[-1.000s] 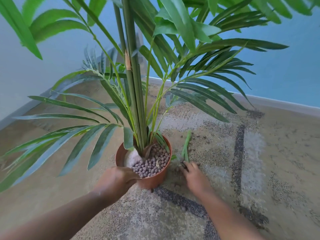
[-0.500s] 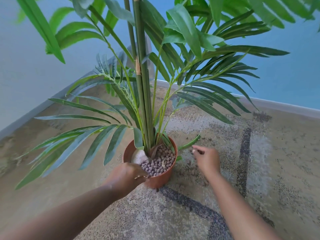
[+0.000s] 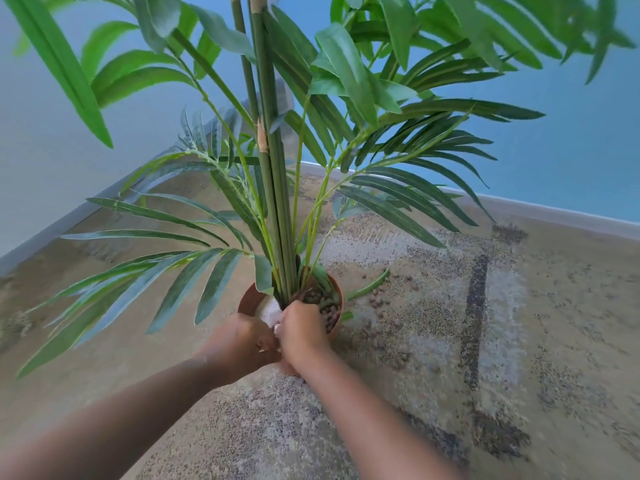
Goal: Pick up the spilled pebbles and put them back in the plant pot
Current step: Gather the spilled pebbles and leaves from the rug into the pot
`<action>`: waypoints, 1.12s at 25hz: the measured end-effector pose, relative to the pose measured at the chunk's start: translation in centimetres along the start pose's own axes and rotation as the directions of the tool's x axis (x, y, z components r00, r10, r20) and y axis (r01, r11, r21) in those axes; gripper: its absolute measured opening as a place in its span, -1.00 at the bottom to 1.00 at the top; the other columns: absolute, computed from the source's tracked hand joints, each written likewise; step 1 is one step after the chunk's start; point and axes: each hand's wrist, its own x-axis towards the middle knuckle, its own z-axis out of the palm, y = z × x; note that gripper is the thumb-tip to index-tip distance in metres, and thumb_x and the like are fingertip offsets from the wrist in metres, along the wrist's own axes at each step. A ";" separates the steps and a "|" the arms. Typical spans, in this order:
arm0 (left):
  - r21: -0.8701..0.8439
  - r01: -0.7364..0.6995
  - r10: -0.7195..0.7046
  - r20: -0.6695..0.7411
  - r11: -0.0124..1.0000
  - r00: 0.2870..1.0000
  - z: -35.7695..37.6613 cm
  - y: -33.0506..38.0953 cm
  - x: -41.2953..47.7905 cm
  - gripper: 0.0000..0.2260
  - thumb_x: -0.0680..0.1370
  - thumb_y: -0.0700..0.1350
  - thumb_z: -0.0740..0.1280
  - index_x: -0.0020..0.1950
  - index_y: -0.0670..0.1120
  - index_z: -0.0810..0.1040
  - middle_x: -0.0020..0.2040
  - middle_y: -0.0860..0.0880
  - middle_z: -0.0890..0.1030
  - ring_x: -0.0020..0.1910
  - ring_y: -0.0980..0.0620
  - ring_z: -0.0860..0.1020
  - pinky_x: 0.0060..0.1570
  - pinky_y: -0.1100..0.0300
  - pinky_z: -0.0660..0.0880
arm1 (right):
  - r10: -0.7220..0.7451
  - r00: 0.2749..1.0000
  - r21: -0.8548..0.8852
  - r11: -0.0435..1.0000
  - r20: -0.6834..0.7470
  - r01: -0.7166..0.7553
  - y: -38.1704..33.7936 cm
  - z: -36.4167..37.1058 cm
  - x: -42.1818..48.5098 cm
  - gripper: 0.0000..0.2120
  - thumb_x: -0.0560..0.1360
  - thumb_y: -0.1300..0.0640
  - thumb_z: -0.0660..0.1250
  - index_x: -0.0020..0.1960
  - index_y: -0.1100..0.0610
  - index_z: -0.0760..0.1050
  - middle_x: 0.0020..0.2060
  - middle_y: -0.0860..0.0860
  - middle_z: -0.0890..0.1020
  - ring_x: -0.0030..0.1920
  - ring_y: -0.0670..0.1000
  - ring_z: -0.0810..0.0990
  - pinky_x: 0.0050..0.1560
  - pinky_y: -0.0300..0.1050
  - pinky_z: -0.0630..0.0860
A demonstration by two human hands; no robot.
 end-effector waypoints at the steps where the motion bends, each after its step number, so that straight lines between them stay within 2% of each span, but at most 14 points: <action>1: 0.020 -0.018 0.018 0.015 1.000 1.000 0.0 -0.2 -0.2 -0.83 0.23 -0.02 0.65 -0.34 0.03 0.69 -0.39 0.14 0.65 -0.44 0.25 0.55 -0.44 0.37 0.45 | -0.032 0.998 0.008 0.999 0.052 0.031 0.0 0.1 0.0 -0.89 0.46 0.21 0.40 -0.17 0.25 0.65 -0.29 0.15 0.65 -0.25 0.15 0.63 -0.35 -0.17 0.44; 3: 0.038 -0.038 0.036 0.051 0.999 0.998 -0.1 -0.3 -0.7 -0.85 0.27 0.04 0.62 -0.24 0.09 0.71 -0.32 0.18 0.68 -0.37 0.26 0.58 -0.35 0.45 0.44 | -0.120 0.991 0.082 0.990 0.059 0.115 0.4 -1.2 -0.8 -0.85 0.48 0.18 0.38 -0.19 0.25 0.64 -0.26 0.13 0.68 -0.29 0.10 0.62 -0.32 -0.15 0.52; 5: 0.050 -0.057 0.053 0.079 0.997 0.995 0.1 -0.6 -1.0 -0.84 0.31 0.04 0.59 -0.15 0.15 0.71 -0.24 0.22 0.69 -0.28 0.30 0.60 -0.23 0.53 0.43 | -0.139 0.982 0.159 0.974 -0.126 0.159 1.7 -3.8 -1.6 -0.82 0.52 0.20 0.33 -0.20 0.16 0.65 -0.28 0.05 0.70 -0.43 -0.06 0.59 -0.45 -0.21 0.54; 7: 0.071 -0.059 0.053 0.095 0.996 0.994 0.4 -0.6 -1.1 -0.85 0.35 0.03 0.56 -0.11 0.17 0.70 -0.19 0.25 0.69 -0.24 0.34 0.60 -0.20 0.48 0.49 | -0.032 0.946 0.242 0.963 -0.324 0.115 4.6 -6.0 -0.8 -0.87 0.54 0.15 0.32 -0.08 0.06 0.66 -0.31 -0.08 0.67 -0.57 -0.21 0.44 -0.61 -0.37 0.34; 9: 0.075 -0.075 0.069 0.080 0.994 0.994 0.7 -0.7 -1.2 -0.84 0.35 -0.05 0.58 -0.13 0.14 0.70 -0.21 0.23 0.69 -0.27 0.31 0.62 -0.26 0.37 0.57 | 0.168 0.909 0.340 0.940 -0.382 -0.031 9.1 -7.2 1.3 -0.88 0.54 0.14 0.32 -0.08 0.04 0.64 -0.35 -0.14 0.63 -0.60 -0.21 0.39 -0.63 -0.38 0.26; 11: 0.092 -0.082 0.077 0.057 0.992 0.995 0.7 -0.9 -1.2 -0.82 0.31 -0.09 0.61 -0.17 0.11 0.70 -0.25 0.22 0.69 -0.31 0.29 0.62 -0.31 0.40 0.55 | 0.244 0.926 0.261 0.950 -0.288 -0.170 13.6 -6.5 3.5 -0.86 0.56 0.17 0.30 -0.07 0.12 0.63 -0.28 -0.11 0.62 -0.53 -0.17 0.45 -0.60 -0.40 0.32; 13: 0.083 -0.071 0.066 0.065 0.994 0.996 0.8 -0.9 -1.4 -0.81 0.31 -0.08 0.61 -0.17 0.12 0.69 -0.26 0.23 0.68 -0.32 0.31 0.62 -0.31 0.46 0.49 | 0.120 0.978 -0.007 0.992 -0.169 -0.123 16.2 -5.0 5.6 -0.83 0.56 0.16 0.28 0.07 0.14 0.60 -0.03 0.01 0.63 -0.20 -0.09 0.62 -0.27 -0.35 0.57; 14: 0.069 -0.077 0.073 0.066 0.995 0.995 0.8 -1.0 -1.4 -0.81 0.31 -0.08 0.61 -0.17 0.13 0.69 -0.27 0.23 0.67 -0.32 0.32 0.61 -0.31 0.49 0.47 | 0.040 0.994 -0.142 0.988 -0.107 -0.055 16.8 -4.3 6.7 -0.77 0.56 0.14 0.27 0.18 0.13 0.55 0.16 0.07 0.59 0.11 0.01 0.59 0.06 -0.17 0.59; 15: 0.057 -0.085 0.081 0.067 0.995 0.994 0.9 -1.1 -1.4 -0.82 0.31 -0.08 0.61 -0.18 0.13 0.68 -0.28 0.23 0.66 -0.32 0.32 0.60 -0.31 0.51 0.44 | -0.013 0.999 -0.268 0.963 -0.042 0.001 17.0 -3.8 7.8 -0.67 0.55 0.12 0.27 0.30 0.11 0.47 0.35 0.09 0.46 0.35 0.11 0.42 0.31 0.03 0.46; 16: 0.055 -0.096 0.093 0.065 0.994 0.994 0.8 -1.1 -1.4 -0.82 0.31 -0.07 0.61 -0.19 0.12 0.68 -0.28 0.23 0.66 -0.33 0.33 0.60 -0.31 0.53 0.42 | -0.030 0.999 -0.362 0.932 0.019 0.034 17.0 -3.5 8.8 -0.57 0.54 0.10 0.28 0.40 0.10 0.36 0.47 0.08 0.29 0.48 0.17 0.20 0.40 0.18 0.29; 18: 0.051 -0.114 0.111 0.058 0.992 0.992 0.5 -1.0 -1.1 -0.85 0.33 -0.03 0.59 -0.18 0.13 0.68 -0.28 0.24 0.65 -0.31 0.32 0.59 -0.30 0.52 0.42 | -0.015 0.990 -0.471 0.879 0.137 0.079 16.9 -3.3 10.3 -0.41 0.55 0.10 0.28 0.51 0.05 0.15 0.55 0.06 0.00 0.53 0.24 -0.12 0.42 0.36 0.00; 21: 0.015 -0.126 0.125 0.043 0.992 0.991 0.3 -1.0 -1.2 -0.88 0.37 -0.01 0.56 -0.14 0.13 0.67 -0.27 0.22 0.66 -0.30 0.29 0.59 -0.31 0.46 0.45 | 0.042 0.962 -0.527 0.842 0.271 0.111 17.1 -2.7 11.6 -0.36 0.58 0.03 0.23 0.54 -0.05 -0.03 0.54 0.01 -0.16 0.50 0.26 -0.29 0.38 0.47 -0.17; 24: 0.097 -0.224 0.213 0.110 0.970 0.971 0.2 -1.1 -1.7 -0.92 0.47 0.08 0.41 -0.08 0.13 0.63 -0.23 0.19 0.64 -0.26 0.19 0.59 -0.34 0.30 0.53 | 0.057 0.958 -0.491 0.866 0.283 0.093 17.4 -2.7 10.9 -0.41 0.60 -0.03 0.17 0.55 -0.05 -0.01 0.56 0.04 -0.11 0.52 0.24 -0.23 0.40 0.49 -0.10; 28: 0.132 -0.184 0.178 0.051 0.974 0.983 0.5 -0.4 -2.0 -0.76 0.51 0.12 0.24 -0.01 0.08 0.65 -0.07 0.17 0.67 -0.17 0.15 0.62 -0.26 0.26 0.58 | -0.025 0.995 -0.438 0.896 0.095 0.065 20.2 -1.2 6.0 -0.50 0.62 0.03 0.15 0.51 0.06 0.14 0.54 0.10 0.09 0.54 0.22 -0.10 0.47 0.31 0.08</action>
